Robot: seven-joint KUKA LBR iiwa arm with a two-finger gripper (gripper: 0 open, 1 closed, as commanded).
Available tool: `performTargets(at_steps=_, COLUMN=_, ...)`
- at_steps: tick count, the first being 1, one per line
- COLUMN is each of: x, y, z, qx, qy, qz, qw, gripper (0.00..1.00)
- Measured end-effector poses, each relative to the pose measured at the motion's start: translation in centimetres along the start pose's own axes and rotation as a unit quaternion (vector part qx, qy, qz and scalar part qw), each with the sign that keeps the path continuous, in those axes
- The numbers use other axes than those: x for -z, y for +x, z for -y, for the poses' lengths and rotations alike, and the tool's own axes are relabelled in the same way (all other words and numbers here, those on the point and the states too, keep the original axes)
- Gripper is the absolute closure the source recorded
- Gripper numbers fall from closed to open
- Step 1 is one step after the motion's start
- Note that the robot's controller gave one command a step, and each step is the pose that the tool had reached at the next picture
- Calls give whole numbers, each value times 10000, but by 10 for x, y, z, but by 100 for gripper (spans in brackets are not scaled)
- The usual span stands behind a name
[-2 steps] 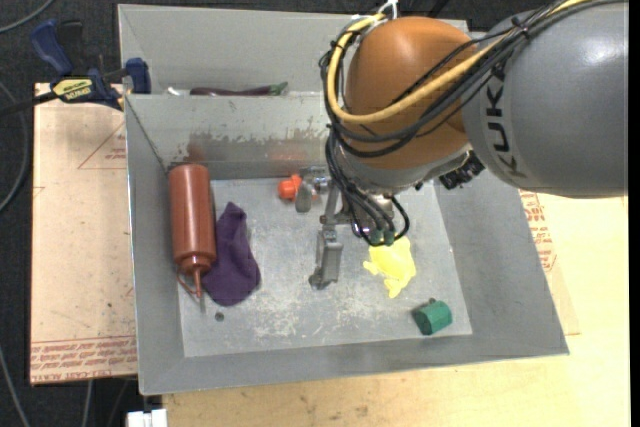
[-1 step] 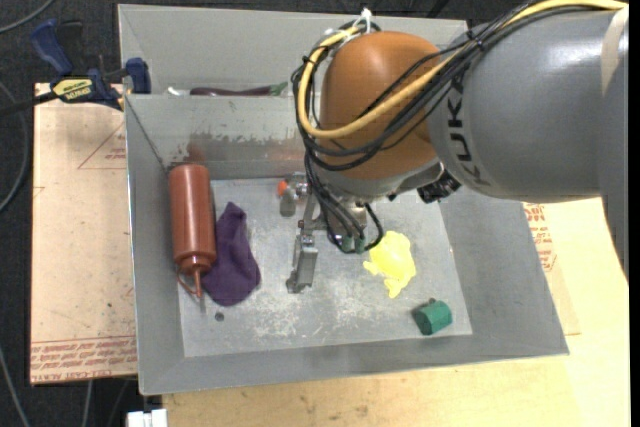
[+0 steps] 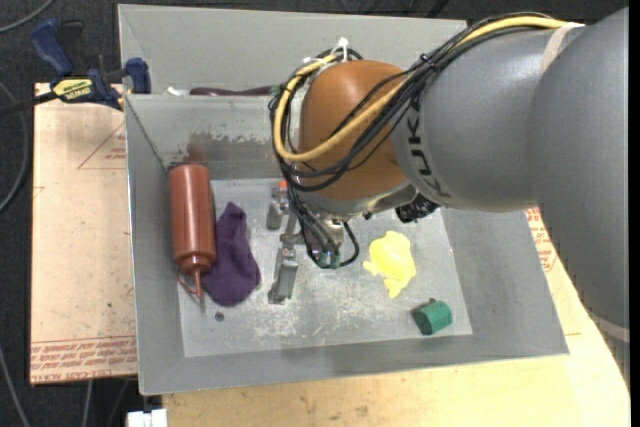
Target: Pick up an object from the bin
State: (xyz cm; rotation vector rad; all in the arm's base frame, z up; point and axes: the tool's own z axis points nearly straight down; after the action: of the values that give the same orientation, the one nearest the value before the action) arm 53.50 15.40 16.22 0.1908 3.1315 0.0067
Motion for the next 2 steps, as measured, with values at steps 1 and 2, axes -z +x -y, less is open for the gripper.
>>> performTargets(at_steps=1, x=-53, y=5, z=-2, qx=-429, qy=5, qz=12, qw=9991, gripper=0)
performTargets(at_steps=2, x=-76, y=9, z=-68, qx=-984, qy=-8, qz=7, qw=9951, gripper=100)
